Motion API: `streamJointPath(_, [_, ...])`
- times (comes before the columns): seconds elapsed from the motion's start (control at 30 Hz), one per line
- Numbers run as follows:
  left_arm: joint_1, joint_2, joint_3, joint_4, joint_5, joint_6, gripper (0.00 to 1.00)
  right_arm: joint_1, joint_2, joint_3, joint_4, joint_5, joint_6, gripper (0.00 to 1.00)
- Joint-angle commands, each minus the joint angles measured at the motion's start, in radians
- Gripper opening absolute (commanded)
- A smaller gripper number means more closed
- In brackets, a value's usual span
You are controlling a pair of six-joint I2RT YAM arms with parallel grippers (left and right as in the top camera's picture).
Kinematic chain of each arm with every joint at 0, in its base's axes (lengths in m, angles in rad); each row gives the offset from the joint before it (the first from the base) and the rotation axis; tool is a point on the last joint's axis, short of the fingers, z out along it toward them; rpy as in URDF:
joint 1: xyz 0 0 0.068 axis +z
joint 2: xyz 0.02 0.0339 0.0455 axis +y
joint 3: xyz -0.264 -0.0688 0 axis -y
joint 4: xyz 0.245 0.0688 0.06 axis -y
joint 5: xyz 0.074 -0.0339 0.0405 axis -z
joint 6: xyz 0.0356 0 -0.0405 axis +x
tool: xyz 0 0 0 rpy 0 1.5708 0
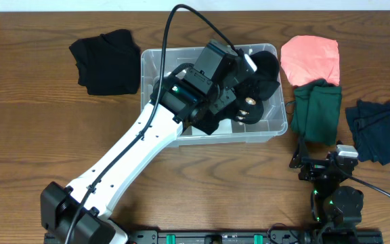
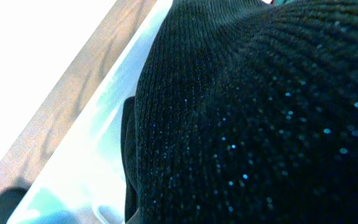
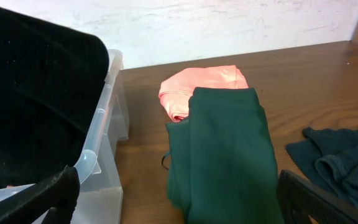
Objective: Pack container
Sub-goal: 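Lift the knit garment with the left gripper and carry it over the bin, then lower the knit garment into the bin and open the left gripper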
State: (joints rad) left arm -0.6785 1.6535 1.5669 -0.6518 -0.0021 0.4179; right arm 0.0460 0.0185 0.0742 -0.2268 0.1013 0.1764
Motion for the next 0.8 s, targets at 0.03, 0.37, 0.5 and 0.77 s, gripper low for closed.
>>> streamJointPath(0.03, [0.010, -0.029, 0.043, 0.063, 0.018, 0.041, 0.06, -0.011, -0.005, -0.003, -0.001, -0.004, 0.010, 0.99])
streamJointPath(0.37, [0.013, -0.028, 0.043, 0.180, 0.018, 0.048, 0.06, -0.011, -0.005, -0.003, -0.001, -0.004, 0.010, 0.99])
streamJointPath(0.5, [0.012, -0.028, 0.043, 0.202, 0.018, 0.103, 0.06, -0.011, -0.005, -0.003, -0.001, -0.004, 0.010, 0.99])
streamJointPath(0.77, [0.047, -0.029, 0.043, 0.151, -0.057, 0.103, 0.06, -0.011, -0.005, -0.003, -0.001, -0.004, 0.010, 0.99])
